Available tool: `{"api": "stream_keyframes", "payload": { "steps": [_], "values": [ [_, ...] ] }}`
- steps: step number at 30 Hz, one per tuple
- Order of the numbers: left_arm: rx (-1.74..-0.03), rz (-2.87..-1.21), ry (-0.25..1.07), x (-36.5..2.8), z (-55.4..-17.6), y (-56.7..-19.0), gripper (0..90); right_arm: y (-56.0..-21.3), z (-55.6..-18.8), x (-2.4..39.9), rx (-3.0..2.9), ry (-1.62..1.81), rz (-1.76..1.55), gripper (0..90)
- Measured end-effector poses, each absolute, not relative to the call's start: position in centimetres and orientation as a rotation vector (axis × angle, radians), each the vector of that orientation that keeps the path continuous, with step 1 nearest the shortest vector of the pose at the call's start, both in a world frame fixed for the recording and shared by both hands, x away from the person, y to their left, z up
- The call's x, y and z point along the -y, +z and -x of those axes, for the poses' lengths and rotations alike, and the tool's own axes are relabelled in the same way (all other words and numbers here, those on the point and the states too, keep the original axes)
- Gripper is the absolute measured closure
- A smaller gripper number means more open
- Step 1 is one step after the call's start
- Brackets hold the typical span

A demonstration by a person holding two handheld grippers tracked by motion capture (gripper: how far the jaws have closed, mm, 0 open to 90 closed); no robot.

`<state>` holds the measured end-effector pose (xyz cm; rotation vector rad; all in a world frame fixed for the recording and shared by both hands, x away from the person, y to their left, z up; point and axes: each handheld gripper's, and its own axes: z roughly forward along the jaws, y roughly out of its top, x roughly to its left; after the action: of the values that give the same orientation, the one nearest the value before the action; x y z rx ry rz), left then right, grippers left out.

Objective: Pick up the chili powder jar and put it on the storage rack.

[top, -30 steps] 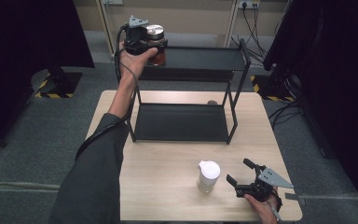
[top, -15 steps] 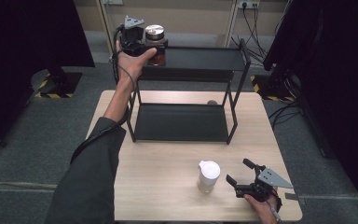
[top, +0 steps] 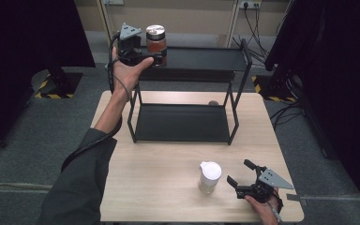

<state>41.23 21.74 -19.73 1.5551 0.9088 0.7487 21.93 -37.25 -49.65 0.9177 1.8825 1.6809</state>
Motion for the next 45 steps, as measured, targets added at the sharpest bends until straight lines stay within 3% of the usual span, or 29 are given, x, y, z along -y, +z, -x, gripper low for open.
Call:
{"api": "stream_keyframes", "payload": {
  "steps": [45],
  "values": [
    [-0.709, -1.514, 0.626, -23.6, -32.3, -28.4, 0.5, -49.6, -21.8, 37.2, -1.887, 1.674, -0.916, 0.4]
  ]
}}
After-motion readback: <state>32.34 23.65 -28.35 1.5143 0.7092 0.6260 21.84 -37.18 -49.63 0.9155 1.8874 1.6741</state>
